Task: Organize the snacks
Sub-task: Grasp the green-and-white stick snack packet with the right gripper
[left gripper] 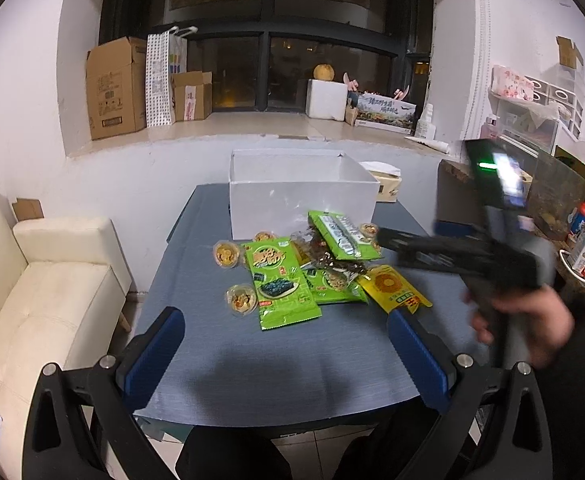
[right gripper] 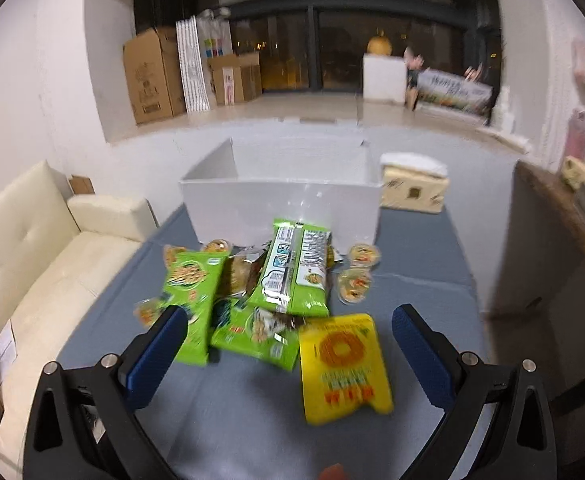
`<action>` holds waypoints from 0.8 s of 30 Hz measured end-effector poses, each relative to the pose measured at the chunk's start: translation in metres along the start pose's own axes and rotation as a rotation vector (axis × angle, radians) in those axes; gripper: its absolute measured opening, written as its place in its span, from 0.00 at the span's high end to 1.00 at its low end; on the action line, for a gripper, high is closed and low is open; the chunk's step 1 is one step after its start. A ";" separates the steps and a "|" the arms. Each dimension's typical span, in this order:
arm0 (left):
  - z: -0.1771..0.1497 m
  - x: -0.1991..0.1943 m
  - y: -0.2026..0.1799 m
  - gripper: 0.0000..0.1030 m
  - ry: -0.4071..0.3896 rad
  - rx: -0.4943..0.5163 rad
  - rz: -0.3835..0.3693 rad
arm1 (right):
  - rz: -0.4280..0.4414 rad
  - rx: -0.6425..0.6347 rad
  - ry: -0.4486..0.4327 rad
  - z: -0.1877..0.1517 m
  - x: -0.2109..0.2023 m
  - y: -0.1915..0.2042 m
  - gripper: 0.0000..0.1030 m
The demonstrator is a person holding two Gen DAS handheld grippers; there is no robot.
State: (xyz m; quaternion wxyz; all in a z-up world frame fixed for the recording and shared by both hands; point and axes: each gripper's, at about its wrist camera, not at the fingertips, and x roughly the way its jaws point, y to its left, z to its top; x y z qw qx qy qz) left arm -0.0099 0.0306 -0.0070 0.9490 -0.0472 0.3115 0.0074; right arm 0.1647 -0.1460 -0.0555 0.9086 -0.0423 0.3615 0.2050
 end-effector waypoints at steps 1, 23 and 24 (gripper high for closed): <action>-0.001 0.003 0.003 0.00 0.007 -0.004 0.001 | 0.008 -0.008 0.013 0.004 0.015 0.000 0.00; -0.002 0.091 0.039 0.00 0.116 -0.032 0.011 | 0.034 0.058 0.205 0.032 0.139 -0.025 0.34; 0.000 0.095 0.038 0.00 0.118 -0.032 0.008 | 0.031 0.052 0.205 0.032 0.139 -0.025 0.36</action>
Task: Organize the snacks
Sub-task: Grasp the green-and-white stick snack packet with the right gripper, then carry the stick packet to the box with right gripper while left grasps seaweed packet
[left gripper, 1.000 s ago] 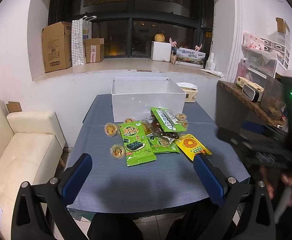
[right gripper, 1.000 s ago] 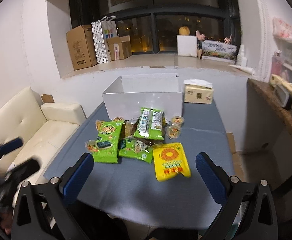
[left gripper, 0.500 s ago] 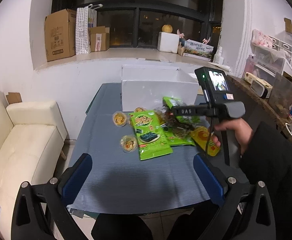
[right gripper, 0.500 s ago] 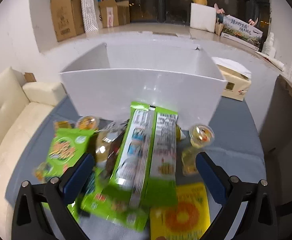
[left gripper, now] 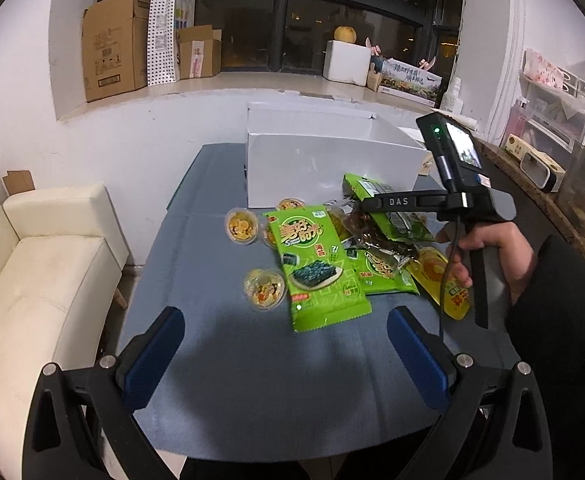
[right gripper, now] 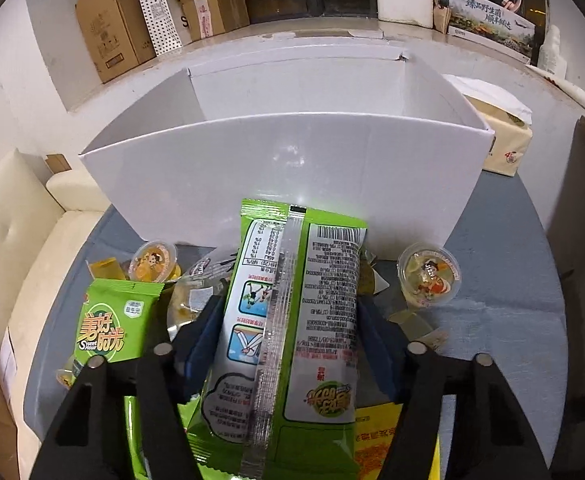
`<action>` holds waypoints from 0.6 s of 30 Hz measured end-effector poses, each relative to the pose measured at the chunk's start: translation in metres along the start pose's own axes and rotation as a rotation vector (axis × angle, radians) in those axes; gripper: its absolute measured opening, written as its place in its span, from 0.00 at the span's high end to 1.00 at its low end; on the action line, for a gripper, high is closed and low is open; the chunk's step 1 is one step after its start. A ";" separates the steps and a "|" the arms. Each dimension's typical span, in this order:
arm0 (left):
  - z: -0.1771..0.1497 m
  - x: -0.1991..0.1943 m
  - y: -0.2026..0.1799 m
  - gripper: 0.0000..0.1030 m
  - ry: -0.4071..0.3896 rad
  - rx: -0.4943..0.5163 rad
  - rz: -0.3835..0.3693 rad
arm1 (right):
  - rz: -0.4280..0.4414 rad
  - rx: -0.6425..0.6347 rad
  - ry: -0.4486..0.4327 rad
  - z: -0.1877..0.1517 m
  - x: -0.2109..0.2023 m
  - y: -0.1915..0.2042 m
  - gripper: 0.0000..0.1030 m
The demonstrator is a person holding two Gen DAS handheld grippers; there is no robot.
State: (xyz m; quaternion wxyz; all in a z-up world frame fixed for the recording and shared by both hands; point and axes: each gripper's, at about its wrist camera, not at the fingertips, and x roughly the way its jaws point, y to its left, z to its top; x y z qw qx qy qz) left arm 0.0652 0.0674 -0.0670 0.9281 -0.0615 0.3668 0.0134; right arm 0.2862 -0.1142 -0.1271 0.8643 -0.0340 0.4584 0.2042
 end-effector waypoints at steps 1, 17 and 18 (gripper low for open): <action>0.002 0.006 -0.001 0.00 0.001 0.000 0.000 | -0.005 -0.001 -0.006 0.000 -0.003 -0.002 0.36; 0.056 0.148 -0.023 0.00 0.160 -0.034 0.101 | 0.014 0.034 -0.121 -0.028 -0.085 -0.011 0.37; 0.056 0.155 -0.025 0.00 0.172 -0.025 0.103 | 0.016 0.040 -0.119 -0.031 -0.086 -0.013 0.37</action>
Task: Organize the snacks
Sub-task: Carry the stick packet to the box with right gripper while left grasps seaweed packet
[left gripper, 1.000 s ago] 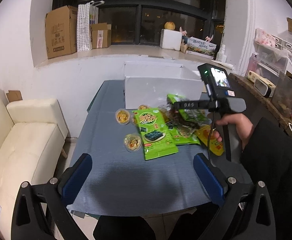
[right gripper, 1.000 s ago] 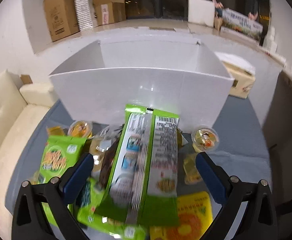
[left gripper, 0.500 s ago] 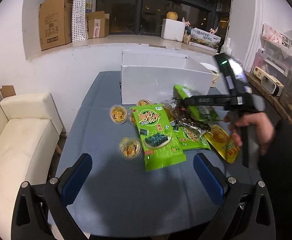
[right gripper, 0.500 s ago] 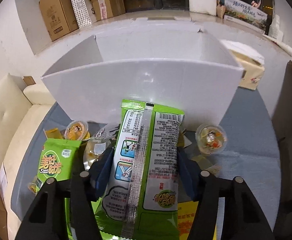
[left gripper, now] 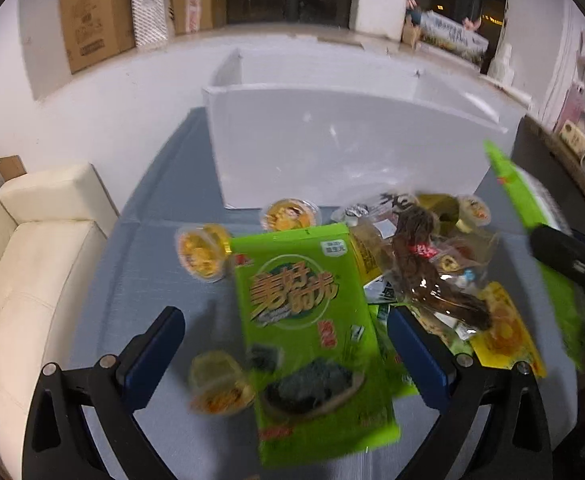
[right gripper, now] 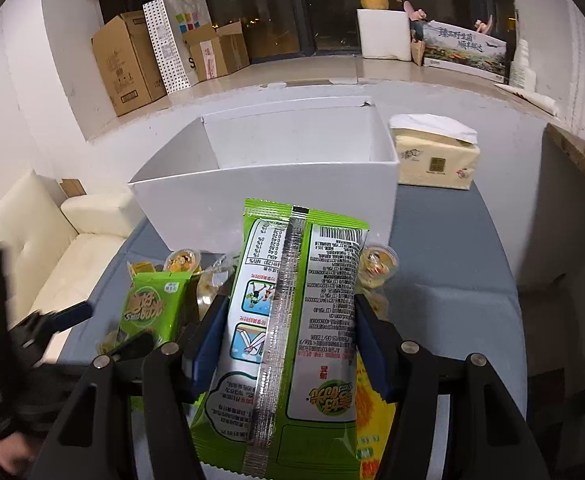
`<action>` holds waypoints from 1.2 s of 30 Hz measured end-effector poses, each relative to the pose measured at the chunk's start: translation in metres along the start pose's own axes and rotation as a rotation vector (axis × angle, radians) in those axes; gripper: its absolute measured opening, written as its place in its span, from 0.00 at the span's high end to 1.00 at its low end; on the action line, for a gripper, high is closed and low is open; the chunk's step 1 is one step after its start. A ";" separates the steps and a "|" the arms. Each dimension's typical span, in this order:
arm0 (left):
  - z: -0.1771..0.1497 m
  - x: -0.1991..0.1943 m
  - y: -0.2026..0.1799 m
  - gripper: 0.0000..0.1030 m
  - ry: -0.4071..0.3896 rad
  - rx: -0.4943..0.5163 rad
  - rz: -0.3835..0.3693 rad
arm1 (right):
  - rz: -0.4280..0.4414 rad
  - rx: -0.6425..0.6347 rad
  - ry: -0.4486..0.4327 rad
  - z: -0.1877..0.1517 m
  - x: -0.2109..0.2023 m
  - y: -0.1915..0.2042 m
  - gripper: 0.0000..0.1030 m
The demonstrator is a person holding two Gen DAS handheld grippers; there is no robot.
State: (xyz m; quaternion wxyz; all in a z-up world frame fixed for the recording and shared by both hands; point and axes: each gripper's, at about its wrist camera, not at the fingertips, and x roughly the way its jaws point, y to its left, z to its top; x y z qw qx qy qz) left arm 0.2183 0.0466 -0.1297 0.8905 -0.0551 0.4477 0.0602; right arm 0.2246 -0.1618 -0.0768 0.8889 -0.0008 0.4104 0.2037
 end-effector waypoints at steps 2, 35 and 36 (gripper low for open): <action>0.000 0.011 -0.006 0.02 0.017 0.026 0.002 | 0.005 0.005 0.001 -0.003 -0.001 -0.003 0.37; 0.198 -0.015 -0.011 0.30 -0.197 0.068 -0.026 | -0.030 -0.049 -0.106 0.148 0.047 -0.017 0.37; 0.205 -0.006 -0.009 0.30 -0.189 0.063 -0.022 | -0.040 -0.056 -0.100 0.153 0.057 -0.018 0.37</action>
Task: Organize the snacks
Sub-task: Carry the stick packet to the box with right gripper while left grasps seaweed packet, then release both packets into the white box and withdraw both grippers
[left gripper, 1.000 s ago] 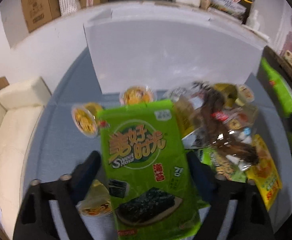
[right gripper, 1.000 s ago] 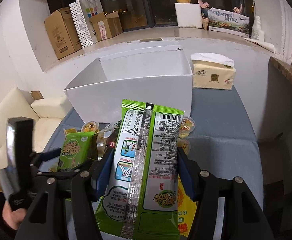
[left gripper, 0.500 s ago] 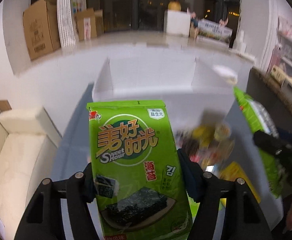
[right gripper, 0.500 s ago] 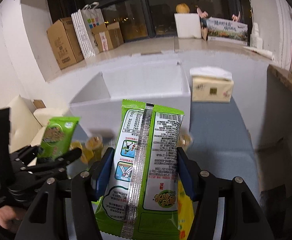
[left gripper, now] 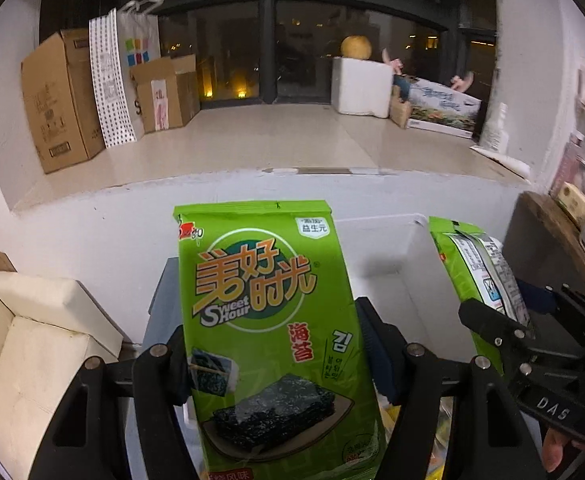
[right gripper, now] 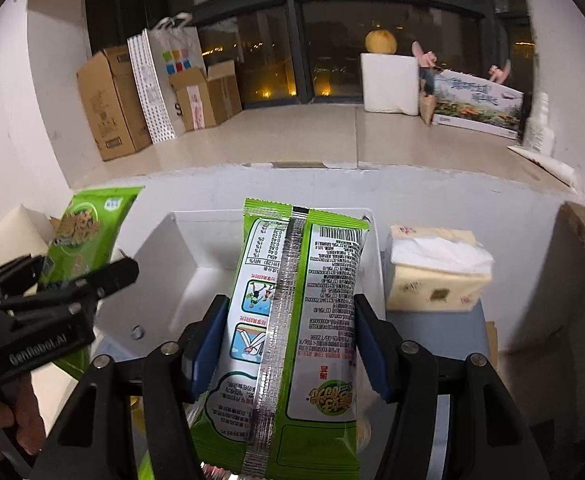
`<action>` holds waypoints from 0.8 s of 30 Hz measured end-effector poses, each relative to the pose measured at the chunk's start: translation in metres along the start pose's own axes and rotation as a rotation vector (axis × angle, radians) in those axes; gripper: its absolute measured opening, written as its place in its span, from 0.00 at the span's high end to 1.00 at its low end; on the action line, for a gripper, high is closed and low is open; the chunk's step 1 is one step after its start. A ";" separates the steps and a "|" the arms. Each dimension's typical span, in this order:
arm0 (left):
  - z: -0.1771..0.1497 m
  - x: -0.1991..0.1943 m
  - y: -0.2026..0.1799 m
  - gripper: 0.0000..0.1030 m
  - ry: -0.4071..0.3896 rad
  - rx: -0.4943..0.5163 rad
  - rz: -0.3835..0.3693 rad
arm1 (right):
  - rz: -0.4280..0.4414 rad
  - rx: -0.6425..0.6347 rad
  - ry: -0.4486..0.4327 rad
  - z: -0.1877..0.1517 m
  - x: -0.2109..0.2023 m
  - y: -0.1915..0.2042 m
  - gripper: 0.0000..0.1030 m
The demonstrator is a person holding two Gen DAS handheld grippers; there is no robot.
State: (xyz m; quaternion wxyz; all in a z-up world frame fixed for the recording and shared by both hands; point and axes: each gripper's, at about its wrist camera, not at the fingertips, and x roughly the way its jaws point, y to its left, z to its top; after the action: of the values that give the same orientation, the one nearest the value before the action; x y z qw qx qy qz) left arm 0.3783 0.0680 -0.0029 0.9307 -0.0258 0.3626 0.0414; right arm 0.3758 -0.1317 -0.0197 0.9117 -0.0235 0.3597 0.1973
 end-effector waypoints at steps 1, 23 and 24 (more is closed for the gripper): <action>0.003 0.009 0.001 0.30 0.006 -0.001 0.003 | 0.002 0.001 0.006 0.003 0.007 -0.001 0.37; -0.019 0.020 0.007 0.00 0.012 0.011 -0.006 | 0.019 0.026 -0.065 0.000 -0.007 -0.009 0.00; -0.023 0.014 0.007 0.00 0.010 0.015 -0.006 | 0.023 0.024 -0.069 -0.007 -0.017 -0.007 0.00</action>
State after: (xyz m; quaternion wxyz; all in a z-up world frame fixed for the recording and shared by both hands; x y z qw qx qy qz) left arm 0.3718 0.0743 -0.0294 0.9291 -0.0201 0.3676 0.0358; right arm 0.3630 -0.1457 -0.0138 0.9214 -0.0015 0.3307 0.2040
